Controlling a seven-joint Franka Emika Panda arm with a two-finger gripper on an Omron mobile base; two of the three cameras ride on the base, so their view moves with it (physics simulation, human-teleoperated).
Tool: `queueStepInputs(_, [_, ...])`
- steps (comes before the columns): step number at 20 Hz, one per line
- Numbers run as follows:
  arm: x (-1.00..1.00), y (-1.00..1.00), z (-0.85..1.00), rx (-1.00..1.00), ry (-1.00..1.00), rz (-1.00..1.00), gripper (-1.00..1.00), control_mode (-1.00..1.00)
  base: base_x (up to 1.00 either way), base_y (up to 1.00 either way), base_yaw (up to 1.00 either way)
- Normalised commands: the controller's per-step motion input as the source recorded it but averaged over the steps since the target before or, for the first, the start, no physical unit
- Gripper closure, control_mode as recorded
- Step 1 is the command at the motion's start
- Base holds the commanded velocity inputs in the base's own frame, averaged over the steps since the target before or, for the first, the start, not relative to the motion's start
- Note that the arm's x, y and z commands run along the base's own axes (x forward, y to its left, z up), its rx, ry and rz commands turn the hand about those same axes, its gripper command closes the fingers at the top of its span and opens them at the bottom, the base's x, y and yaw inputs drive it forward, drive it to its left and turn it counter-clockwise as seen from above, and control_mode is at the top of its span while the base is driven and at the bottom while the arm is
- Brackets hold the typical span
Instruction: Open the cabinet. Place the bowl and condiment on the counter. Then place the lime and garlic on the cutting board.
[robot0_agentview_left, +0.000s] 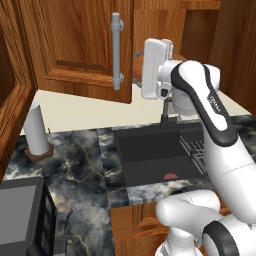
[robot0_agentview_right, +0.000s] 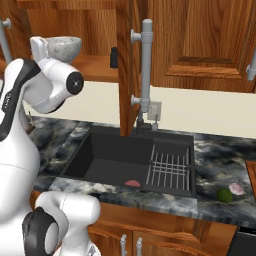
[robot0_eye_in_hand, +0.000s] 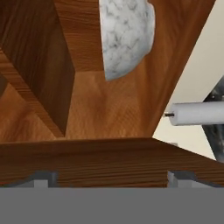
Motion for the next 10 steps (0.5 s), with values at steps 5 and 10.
queueStepInputs(5, [0.08,0.18,-0.01,0.01,0.00,0.05,-1.00,-1.00,0.00,0.00,0.00])
queueStepInputs(10, [-0.14,0.25,0.00,0.00,0.00,0.06,-1.00,-1.00,0.00,0.00,0.00])
